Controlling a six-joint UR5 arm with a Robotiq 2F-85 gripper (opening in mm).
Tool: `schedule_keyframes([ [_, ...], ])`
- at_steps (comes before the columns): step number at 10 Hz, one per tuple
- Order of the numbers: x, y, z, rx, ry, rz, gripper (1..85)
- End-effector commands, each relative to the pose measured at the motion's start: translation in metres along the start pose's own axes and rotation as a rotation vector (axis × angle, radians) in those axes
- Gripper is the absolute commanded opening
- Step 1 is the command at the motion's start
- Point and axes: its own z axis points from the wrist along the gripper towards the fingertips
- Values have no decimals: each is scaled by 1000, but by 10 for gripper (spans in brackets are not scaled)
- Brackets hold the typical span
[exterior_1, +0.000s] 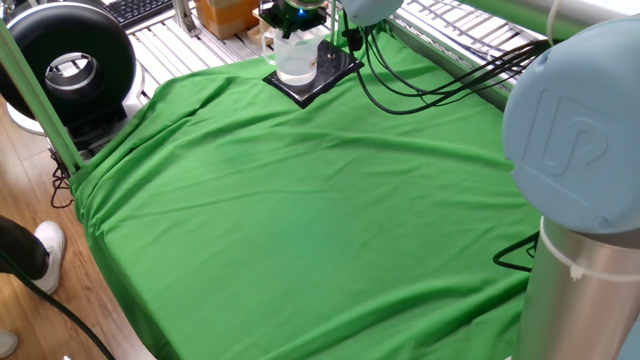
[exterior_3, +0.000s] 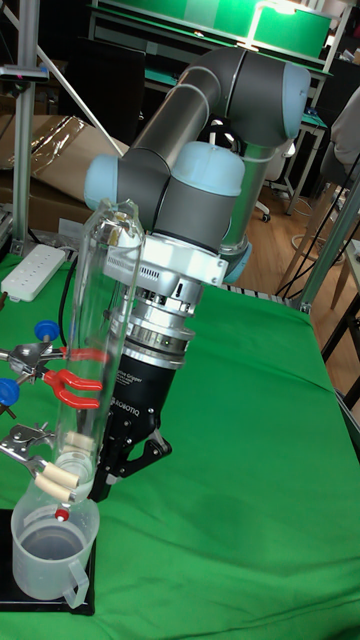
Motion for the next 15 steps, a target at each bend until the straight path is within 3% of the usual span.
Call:
schedule_keyframes([
  [1, -1, 0, 0, -7, 0, 8, 13],
  [15, -3, -3, 2, -5, 0, 8, 13],
])
